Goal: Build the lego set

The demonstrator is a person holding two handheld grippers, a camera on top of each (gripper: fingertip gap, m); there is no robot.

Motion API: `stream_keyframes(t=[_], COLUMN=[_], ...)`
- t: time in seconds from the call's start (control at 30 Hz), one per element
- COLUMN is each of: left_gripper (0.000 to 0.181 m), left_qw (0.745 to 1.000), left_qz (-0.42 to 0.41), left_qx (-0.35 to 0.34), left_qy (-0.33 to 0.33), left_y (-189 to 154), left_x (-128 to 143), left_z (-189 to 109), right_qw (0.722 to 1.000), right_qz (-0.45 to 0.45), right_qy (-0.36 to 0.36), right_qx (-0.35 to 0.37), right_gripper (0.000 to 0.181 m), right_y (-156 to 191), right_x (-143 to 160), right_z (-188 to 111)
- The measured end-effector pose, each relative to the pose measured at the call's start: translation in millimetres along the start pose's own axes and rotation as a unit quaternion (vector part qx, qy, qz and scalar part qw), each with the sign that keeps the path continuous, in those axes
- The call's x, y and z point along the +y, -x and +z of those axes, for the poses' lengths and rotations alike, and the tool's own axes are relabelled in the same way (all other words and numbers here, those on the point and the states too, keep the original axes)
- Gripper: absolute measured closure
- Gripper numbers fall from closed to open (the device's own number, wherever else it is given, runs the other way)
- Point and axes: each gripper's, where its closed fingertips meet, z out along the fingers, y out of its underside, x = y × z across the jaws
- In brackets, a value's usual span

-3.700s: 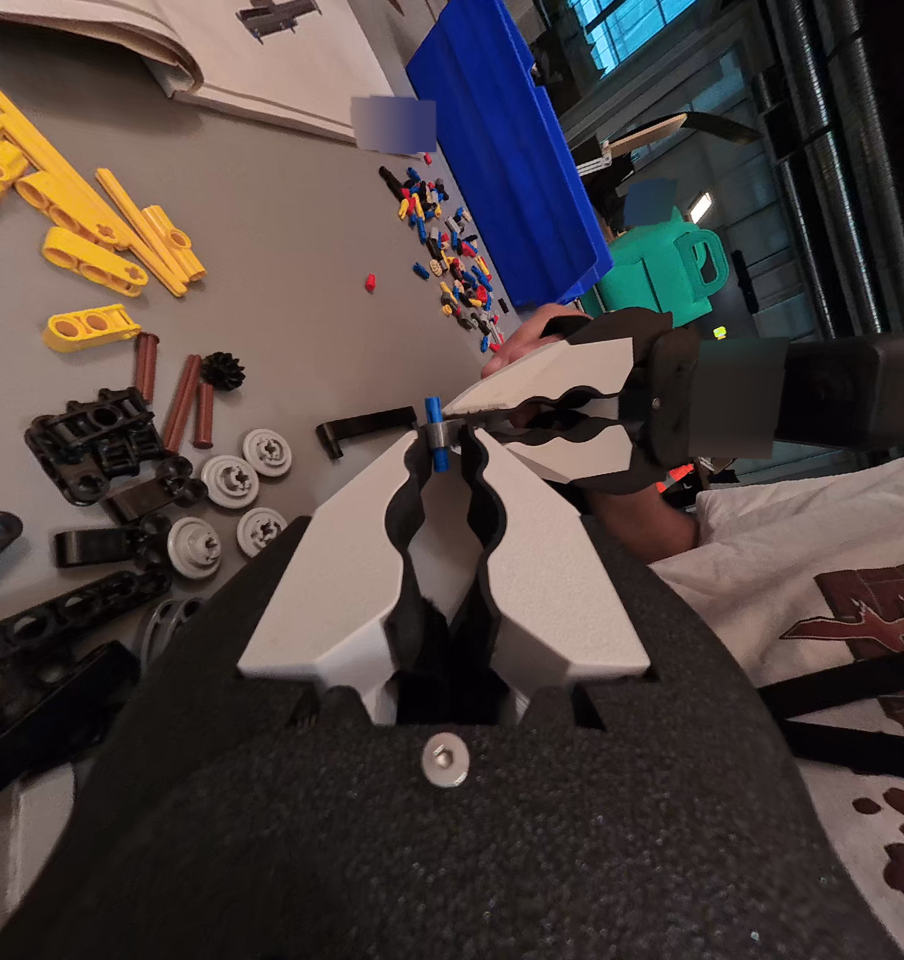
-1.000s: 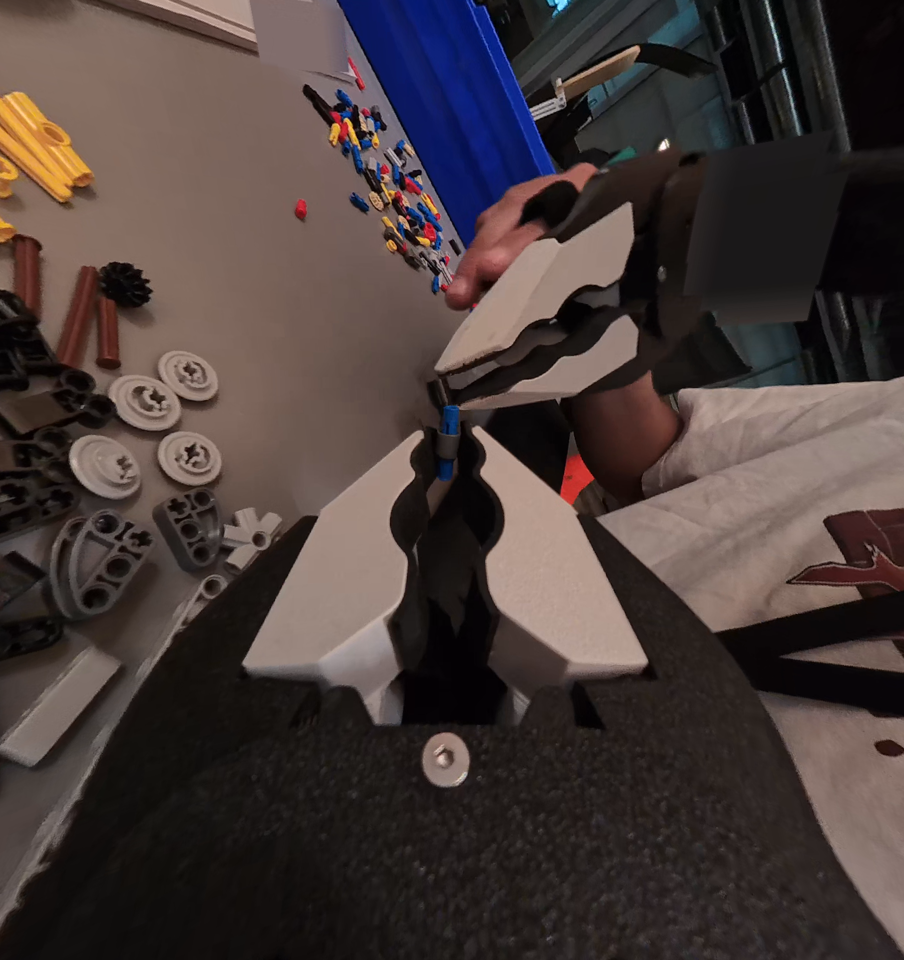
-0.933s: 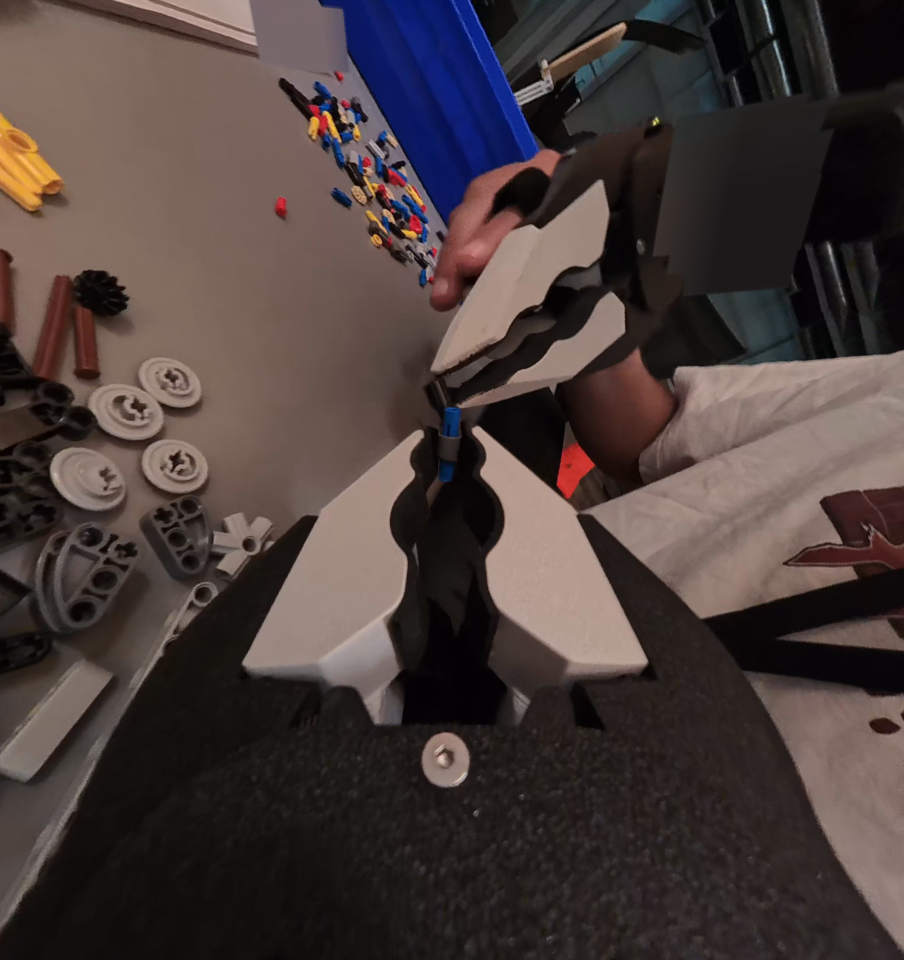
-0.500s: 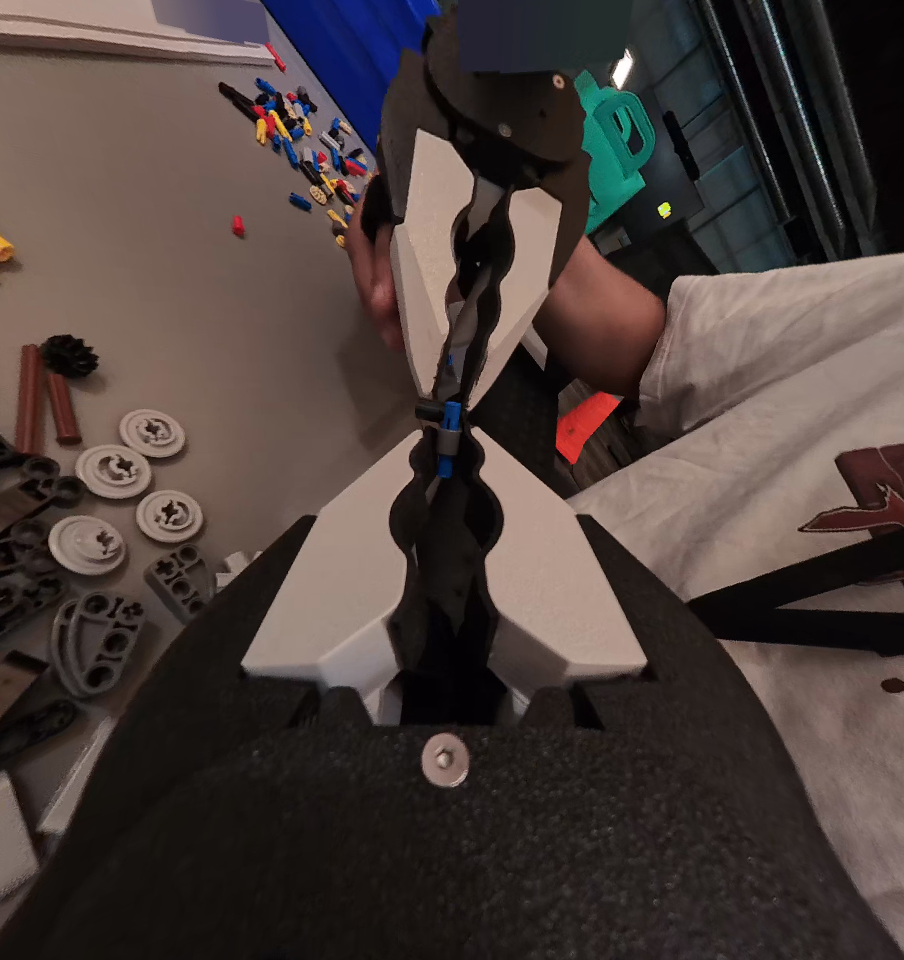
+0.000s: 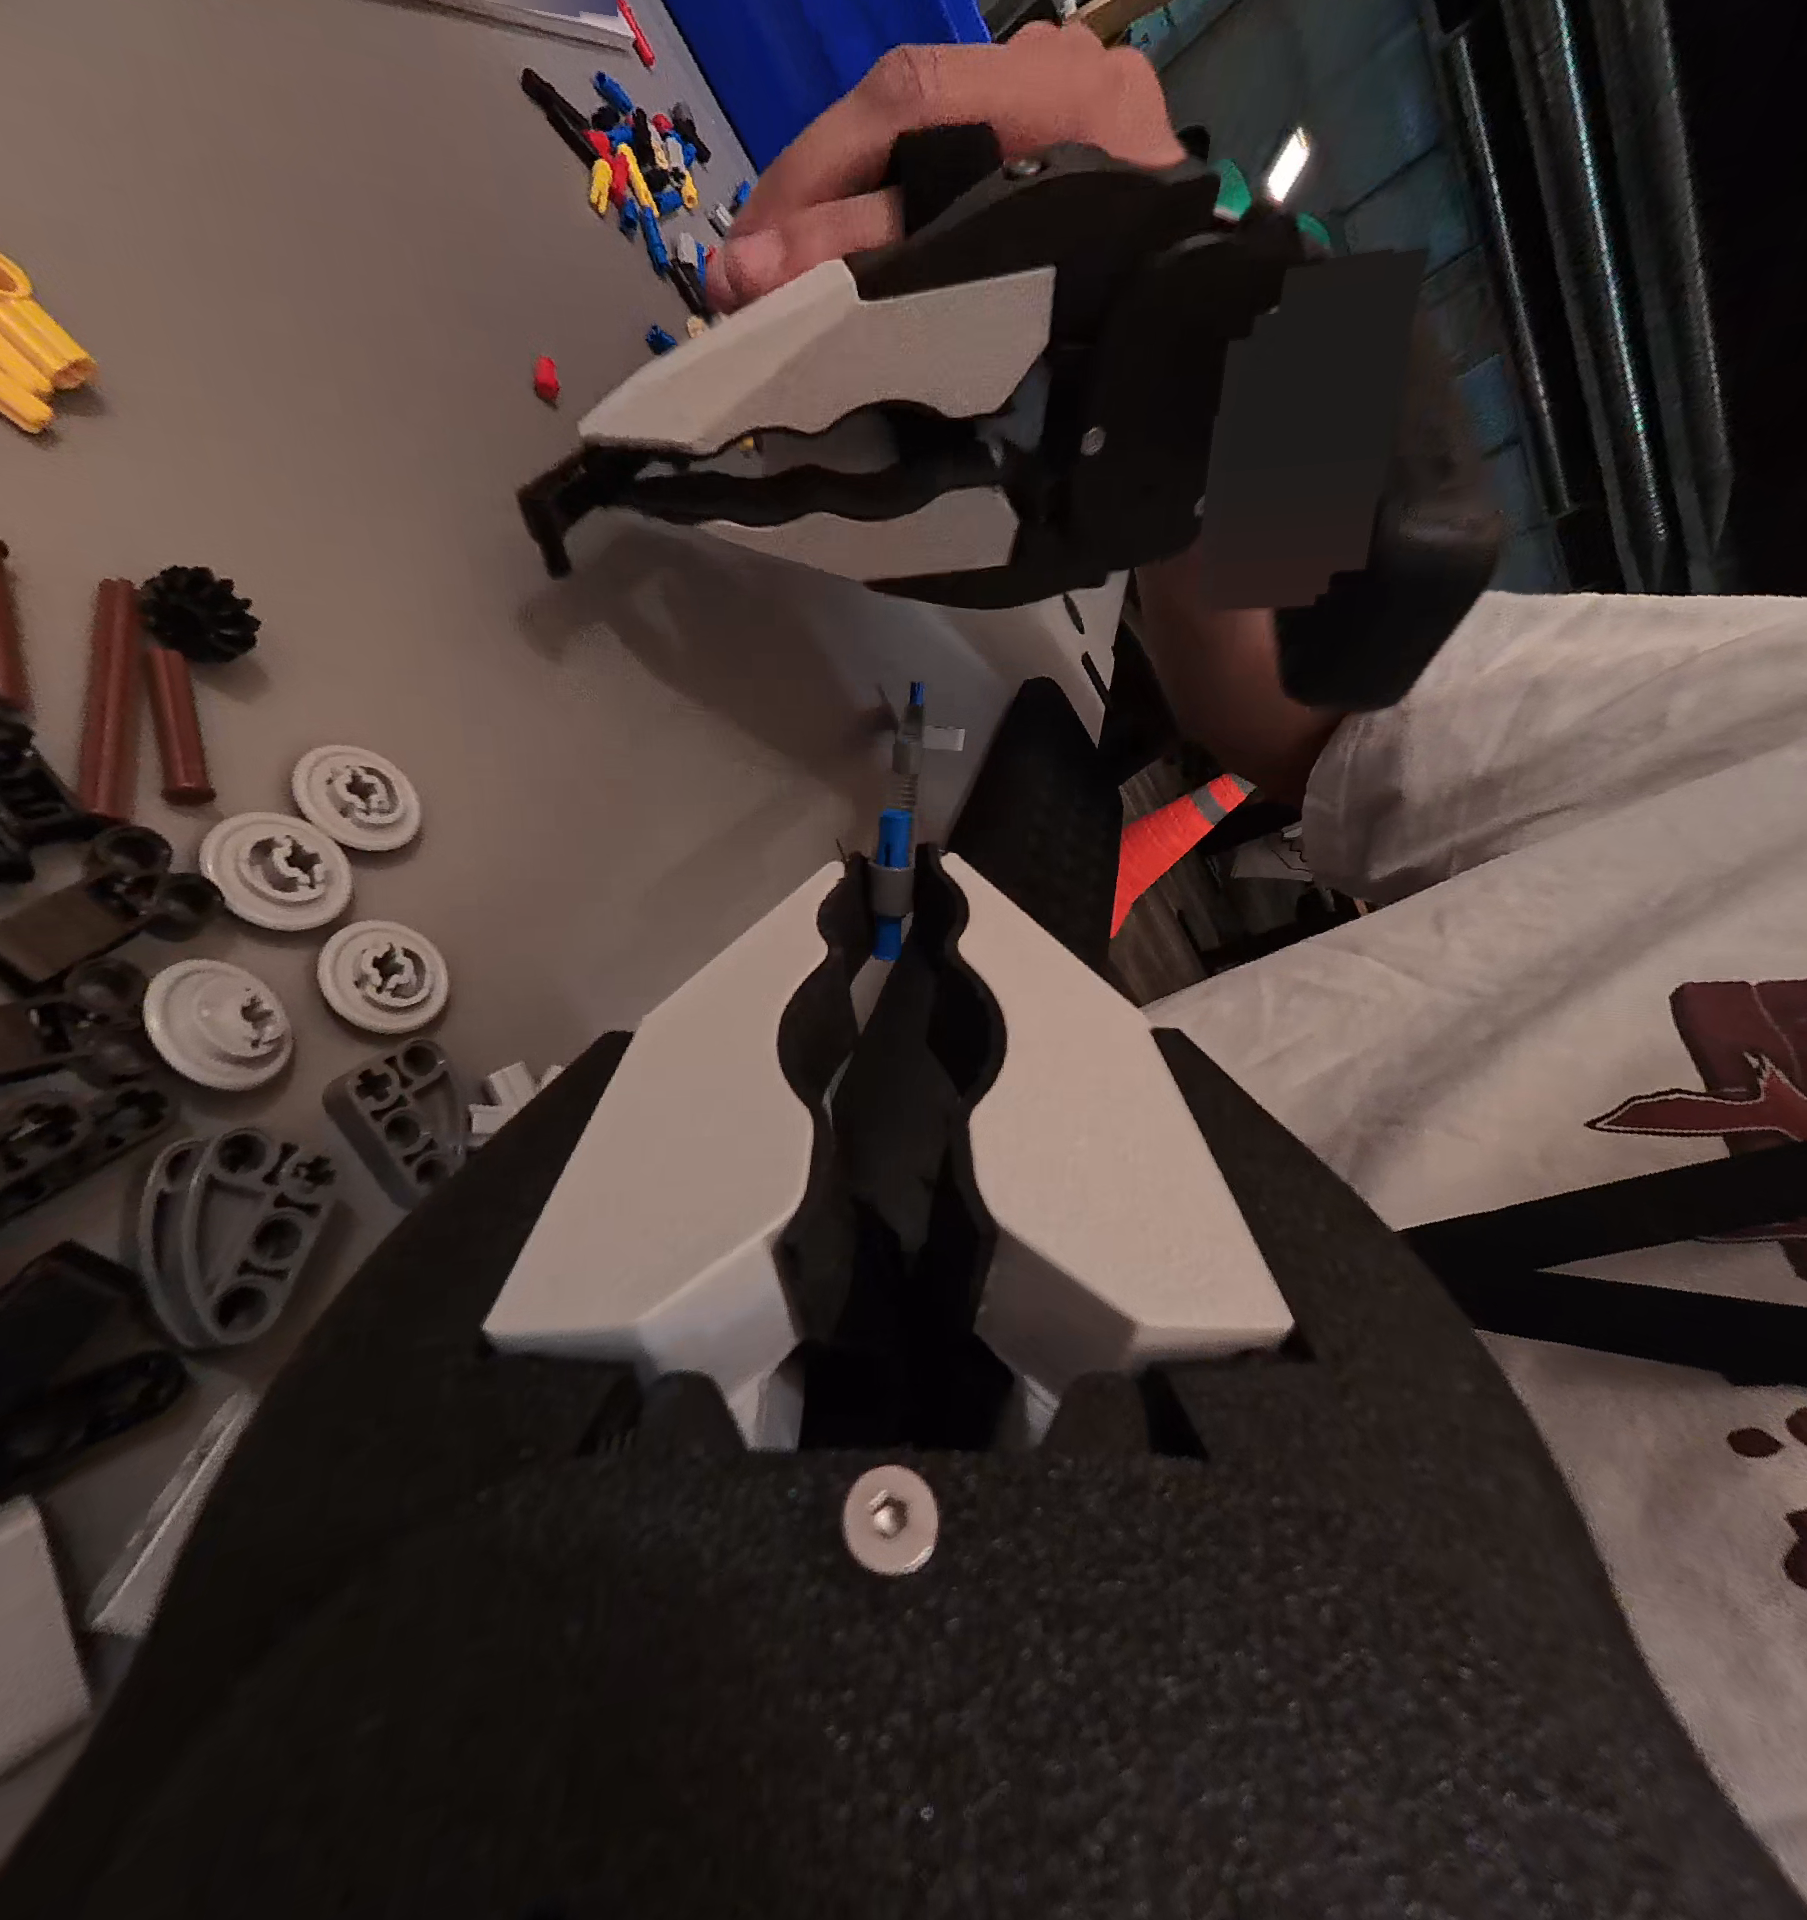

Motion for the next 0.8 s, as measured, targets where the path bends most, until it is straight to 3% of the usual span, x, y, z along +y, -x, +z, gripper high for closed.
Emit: stream_keyframes(t=[0.07,0.17,0.27,0.63,0.8], left_gripper=[0.176,0.175,0.175,0.176,0.175], left_qw=[1.000,1.000,1.000,1.000,1.000], left_qz=[0.001,-0.001,0.001,0.007,0.008], left_qx=[-0.004,-0.007,-0.004,-0.007,-0.008], left_qy=[-0.006,-0.014,-0.012,-0.010,-0.011], left_y=[1,2,1,1,1], left_x=[-1,-3,-3,-1,-1], left_z=[-1,-2,-2,-2,-2], right_qw=[0.995,0.963,0.948,0.925,0.943], right_qz=[-0.061,-0.195,-0.233,-0.287,-0.240], right_qy=[0.030,0.068,0.072,0.099,0.085], right_qx=[0.070,0.171,0.204,0.227,0.212], right_gripper=[0.175,0.174,0.174,0.174,0.174], right_y=[-11,-22,-22,-21,-12], right_x=[13,27,34,53,54], right_z=[2,2,5,10,6])
